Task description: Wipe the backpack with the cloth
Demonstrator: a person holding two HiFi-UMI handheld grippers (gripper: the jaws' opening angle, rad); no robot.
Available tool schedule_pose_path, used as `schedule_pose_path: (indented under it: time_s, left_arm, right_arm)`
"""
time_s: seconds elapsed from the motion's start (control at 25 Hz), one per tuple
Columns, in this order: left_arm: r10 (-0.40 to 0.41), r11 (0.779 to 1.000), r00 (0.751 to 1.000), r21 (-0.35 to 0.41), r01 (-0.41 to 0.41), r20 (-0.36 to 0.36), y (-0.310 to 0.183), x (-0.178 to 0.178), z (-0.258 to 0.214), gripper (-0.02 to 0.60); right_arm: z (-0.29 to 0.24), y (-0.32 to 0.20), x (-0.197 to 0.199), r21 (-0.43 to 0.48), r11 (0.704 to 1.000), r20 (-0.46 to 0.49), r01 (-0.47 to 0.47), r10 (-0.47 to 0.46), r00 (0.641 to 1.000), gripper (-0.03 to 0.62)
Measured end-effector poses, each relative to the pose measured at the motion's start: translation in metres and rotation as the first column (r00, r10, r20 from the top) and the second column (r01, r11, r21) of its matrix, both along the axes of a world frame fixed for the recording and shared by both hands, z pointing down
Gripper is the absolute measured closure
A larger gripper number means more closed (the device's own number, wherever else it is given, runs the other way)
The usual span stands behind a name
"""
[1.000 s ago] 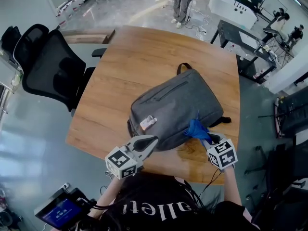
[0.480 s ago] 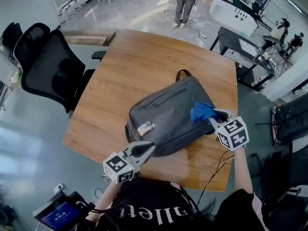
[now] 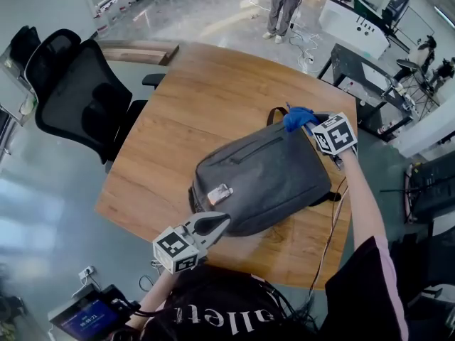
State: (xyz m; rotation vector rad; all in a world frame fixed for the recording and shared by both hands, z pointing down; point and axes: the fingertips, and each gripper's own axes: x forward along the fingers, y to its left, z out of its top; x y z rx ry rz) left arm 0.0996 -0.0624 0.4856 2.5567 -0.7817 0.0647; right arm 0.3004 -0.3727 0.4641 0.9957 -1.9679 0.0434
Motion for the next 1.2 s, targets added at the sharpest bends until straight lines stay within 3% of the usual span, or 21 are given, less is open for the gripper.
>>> schedule_pose_path:
  time_s: [0.16, 0.32, 0.68, 1.2]
  left_arm:
    - [-0.011, 1.000, 1.000, 0.001, 0.011, -0.001, -0.003, -0.002, 0.001, 0.583]
    - [-0.028, 1.000, 1.000, -0.002, 0.028, 0.003, -0.004, -0.008, 0.002, 0.583]
    - [-0.002, 1.000, 1.000, -0.001, 0.002, 0.000, 0.001, -0.002, 0.003, 0.583]
    - [0.031, 0.999, 1.000, 0.014, -0.031, 0.000, 0.007, 0.004, 0.004, 0.584]
  right_arm:
    - [0.022, -0.023, 0.002, -0.019, 1.000, -0.069, -0.010, 0.008, 0.998, 0.516]
    - [0.034, -0.021, 0.009, -0.039, 0.999, -0.079, -0.014, 0.011, 0.997, 0.516]
    - [0.054, 0.052, 0.044, -0.099, 0.995, -0.078, 0.019, -0.027, 0.997, 0.516]
    - [0.071, 0.161, 0.118, -0.101, 0.975, 0.039, -0.197, 0.201, 0.979, 0.516]
